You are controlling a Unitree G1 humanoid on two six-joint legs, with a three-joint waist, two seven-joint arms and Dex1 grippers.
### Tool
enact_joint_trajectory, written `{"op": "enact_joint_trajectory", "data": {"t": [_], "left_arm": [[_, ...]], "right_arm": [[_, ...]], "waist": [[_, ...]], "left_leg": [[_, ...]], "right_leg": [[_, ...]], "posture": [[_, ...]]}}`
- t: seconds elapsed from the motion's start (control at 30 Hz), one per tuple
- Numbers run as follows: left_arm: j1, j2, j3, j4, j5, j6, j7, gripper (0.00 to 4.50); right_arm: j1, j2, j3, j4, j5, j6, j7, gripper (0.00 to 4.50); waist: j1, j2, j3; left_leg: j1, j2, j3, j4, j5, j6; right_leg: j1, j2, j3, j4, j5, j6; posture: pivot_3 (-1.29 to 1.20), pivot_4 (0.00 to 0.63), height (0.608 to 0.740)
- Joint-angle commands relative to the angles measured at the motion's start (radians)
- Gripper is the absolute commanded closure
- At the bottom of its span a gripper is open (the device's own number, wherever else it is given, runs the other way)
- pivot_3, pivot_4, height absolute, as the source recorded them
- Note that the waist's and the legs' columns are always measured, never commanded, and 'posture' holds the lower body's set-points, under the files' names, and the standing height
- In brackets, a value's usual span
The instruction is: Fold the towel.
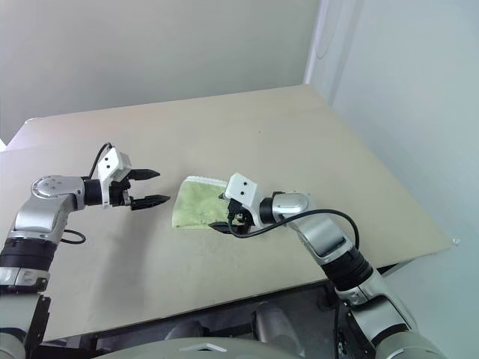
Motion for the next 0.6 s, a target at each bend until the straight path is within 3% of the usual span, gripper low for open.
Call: {"op": "enact_joint_trajectory", "data": {"t": [0.03, 0.1, 0.23, 0.6], "left_arm": [[0.091, 0.088, 0.019, -0.206, -0.019, 0.009, -0.041, 0.05], [0.171, 0.126, 0.032, -0.336, -0.051, 0.059, -0.051, 0.05], [0.265, 0.152, 0.055, -0.44, -0.094, 0.131, -0.028, 0.05], [0.266, 0.106, 0.005, -0.405, -0.095, 0.142, 0.037, 0.05]], "right_arm": [[-0.049, 0.01, 0.048, 0.056, -0.076, -0.07, 0.012, 0.51], [-0.056, 0.03, 0.062, 0.077, -0.088, -0.086, 0.021, 0.51], [-0.064, 0.054, 0.073, 0.111, -0.113, -0.11, 0.037, 0.51], [-0.099, 0.091, 0.132, 0.265, -0.273, -0.212, 0.007, 0.51]], "waist": [[0.001, 0.0, 0.0], [0.0, -0.001, 0.0], [0.007, -0.001, 0.0], [0.004, 0.0, 0.001]], "left_leg": [[-0.002, 0.0, 0.0, 0.0, 0.0, 0.0], [-0.013, 0.0, 0.0, 0.001, 0.0, 0.0], [-0.014, 0.0, 0.0, 0.0, 0.0, 0.0], [-0.012, 0.0, 0.0, 0.002, 0.0, 0.0]], "right_leg": [[-0.002, 0.0, 0.0, 0.0, 0.0, 0.0], [-0.012, 0.0, 0.0, 0.001, 0.0, 0.001], [-0.013, -0.001, 0.0, 0.001, 0.001, 0.003], [-0.011, 0.0, -0.001, 0.002, -0.001, -0.001]], "posture": [[0.0, 0.0, 0.74], [0.0, 0.0, 0.74], [0.0, 0.0, 0.74], [0.0, 0.0, 0.74]]}}
